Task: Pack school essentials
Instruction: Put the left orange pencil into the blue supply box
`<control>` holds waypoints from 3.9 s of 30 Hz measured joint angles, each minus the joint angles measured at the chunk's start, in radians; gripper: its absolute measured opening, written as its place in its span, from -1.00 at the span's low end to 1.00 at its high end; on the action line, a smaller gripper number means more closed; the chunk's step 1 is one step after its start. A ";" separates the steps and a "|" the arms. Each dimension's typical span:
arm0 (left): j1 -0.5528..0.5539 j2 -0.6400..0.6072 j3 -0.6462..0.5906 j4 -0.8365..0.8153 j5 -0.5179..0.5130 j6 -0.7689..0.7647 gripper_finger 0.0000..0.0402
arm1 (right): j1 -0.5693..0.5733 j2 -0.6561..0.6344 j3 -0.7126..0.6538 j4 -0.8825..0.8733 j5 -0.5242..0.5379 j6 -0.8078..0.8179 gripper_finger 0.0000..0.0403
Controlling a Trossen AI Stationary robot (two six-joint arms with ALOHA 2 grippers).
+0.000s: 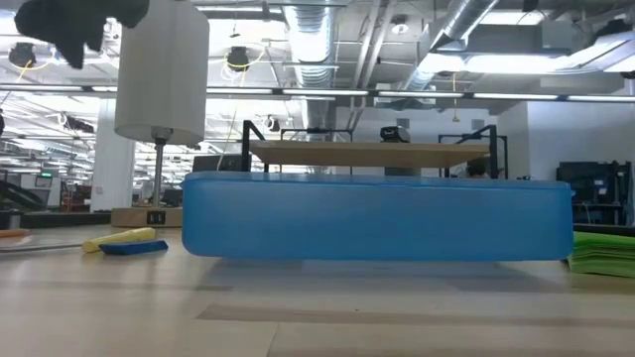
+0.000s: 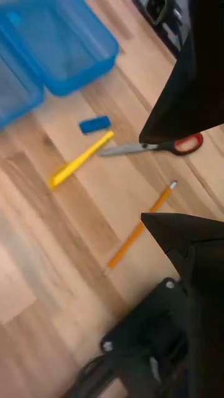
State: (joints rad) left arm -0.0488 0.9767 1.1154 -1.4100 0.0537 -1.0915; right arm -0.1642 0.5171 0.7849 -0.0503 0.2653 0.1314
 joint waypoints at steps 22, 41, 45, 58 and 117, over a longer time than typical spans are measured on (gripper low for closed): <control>-0.315 -0.042 -0.570 0.463 -0.005 -0.657 -0.12 | 0.000 0.000 0.000 0.046 -0.001 0.000 -0.09; -0.334 -0.044 -0.785 0.681 -0.026 -0.880 -0.12 | 0.000 0.000 0.000 0.097 -0.002 -0.008 -0.09; -0.334 -0.043 -0.788 0.661 -0.029 -0.885 -0.18 | 0.000 0.000 0.000 0.097 -0.002 -0.009 -0.11; -0.335 0.012 -0.781 0.629 -0.022 -0.828 -0.89 | 0.000 0.000 0.000 0.097 -0.002 -0.011 -0.13; -0.001 0.791 0.401 0.615 0.069 0.719 -1.00 | 0.000 0.000 0.000 0.120 -0.002 -0.053 -0.14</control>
State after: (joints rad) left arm -0.0494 1.7674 1.5166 -0.7954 0.1229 -0.3725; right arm -0.1642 0.5171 0.7853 0.0692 0.2638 0.0784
